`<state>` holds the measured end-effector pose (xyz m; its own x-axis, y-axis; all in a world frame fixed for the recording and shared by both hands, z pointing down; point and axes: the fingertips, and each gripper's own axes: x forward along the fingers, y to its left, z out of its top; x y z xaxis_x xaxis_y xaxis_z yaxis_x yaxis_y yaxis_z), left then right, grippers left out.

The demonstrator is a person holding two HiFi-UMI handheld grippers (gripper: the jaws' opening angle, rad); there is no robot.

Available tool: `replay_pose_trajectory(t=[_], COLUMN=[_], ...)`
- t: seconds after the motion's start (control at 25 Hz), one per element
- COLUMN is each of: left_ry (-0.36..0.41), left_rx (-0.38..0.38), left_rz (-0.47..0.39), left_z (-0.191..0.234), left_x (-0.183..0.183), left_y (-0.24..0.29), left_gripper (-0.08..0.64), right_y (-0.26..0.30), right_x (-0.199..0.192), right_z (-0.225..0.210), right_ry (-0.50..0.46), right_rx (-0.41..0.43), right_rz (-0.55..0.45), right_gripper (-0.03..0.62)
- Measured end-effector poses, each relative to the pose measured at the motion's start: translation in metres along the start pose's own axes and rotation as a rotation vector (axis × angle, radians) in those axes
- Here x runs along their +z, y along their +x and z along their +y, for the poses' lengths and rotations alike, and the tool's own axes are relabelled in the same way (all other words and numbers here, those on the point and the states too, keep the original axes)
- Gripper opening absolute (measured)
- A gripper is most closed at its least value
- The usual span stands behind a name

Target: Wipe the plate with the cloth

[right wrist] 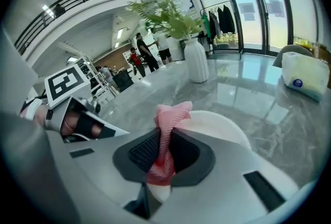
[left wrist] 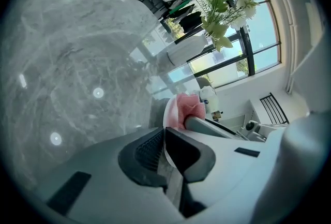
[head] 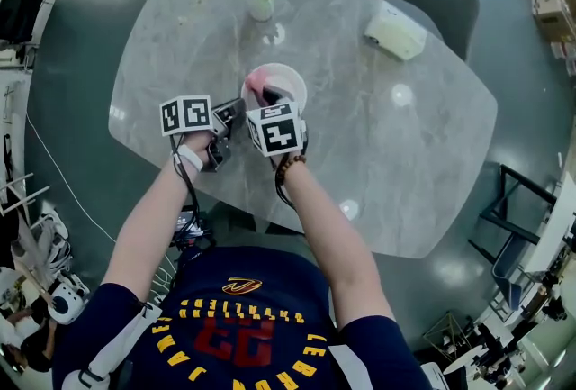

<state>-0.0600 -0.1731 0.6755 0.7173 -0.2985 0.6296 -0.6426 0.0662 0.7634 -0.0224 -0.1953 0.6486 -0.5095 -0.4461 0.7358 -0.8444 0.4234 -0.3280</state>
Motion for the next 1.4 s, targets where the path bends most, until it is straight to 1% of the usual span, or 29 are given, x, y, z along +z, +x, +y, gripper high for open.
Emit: replay_pose_trajectory(t=[0.08, 0.2, 0.28, 0.4, 0.56, 0.72, 0.92, 1.04, 1.2, 1.4], left_ry=[-0.004, -0.004, -0.005, -0.009, -0.024, -0.016, -0.008, -0.008, -0.014, -0.012], left_rx=[0.0, 0.0, -0.003, 0.003, 0.01, 0.019, 0.024, 0.025, 0.026, 0.031], left_rz=[0.001, 0.002, 0.001, 0.0, -0.001, -0.003, -0.007, -0.011, -0.015, -0.016], left_z=[0.002, 0.004, 0.003, 0.005, 0.01, 0.01, 0.01, 0.011, 0.011, 0.009], left_x=[-0.001, -0.002, -0.003, -0.005, -0.007, -0.007, -0.007, -0.007, -0.007, -0.008], left_y=[0.0, -0.001, -0.002, -0.002, -0.003, -0.002, -0.001, -0.001, 0.0, 0.0], left_gripper=[0.015, 0.015, 0.015, 0.015, 0.015, 0.015, 0.015, 0.015, 0.015, 0.015], right_y=[0.008, 0.013, 0.013, 0.011, 0.005, -0.008, -0.02, -0.028, -0.038, -0.049], right_x=[-0.003, -0.008, -0.013, -0.014, -0.021, -0.013, -0.034, -0.036, -0.037, -0.034], right_z=[0.014, 0.018, 0.013, 0.006, -0.011, -0.034, -0.061, -0.074, -0.082, -0.089], right_ry=[-0.039, -0.067, -0.064, -0.057, -0.027, -0.035, 0.029, 0.05, 0.066, 0.085], right_rx=[0.048, 0.051, 0.036, 0.013, -0.03, -0.072, -0.119, -0.146, -0.168, -0.217], right_rz=[0.025, 0.066, 0.084, 0.079, 0.091, 0.049, 0.091, 0.082, 0.074, 0.049], right_gripper=[0.046, 0.046, 0.046, 0.046, 0.046, 0.046, 0.046, 0.046, 0.046, 0.046])
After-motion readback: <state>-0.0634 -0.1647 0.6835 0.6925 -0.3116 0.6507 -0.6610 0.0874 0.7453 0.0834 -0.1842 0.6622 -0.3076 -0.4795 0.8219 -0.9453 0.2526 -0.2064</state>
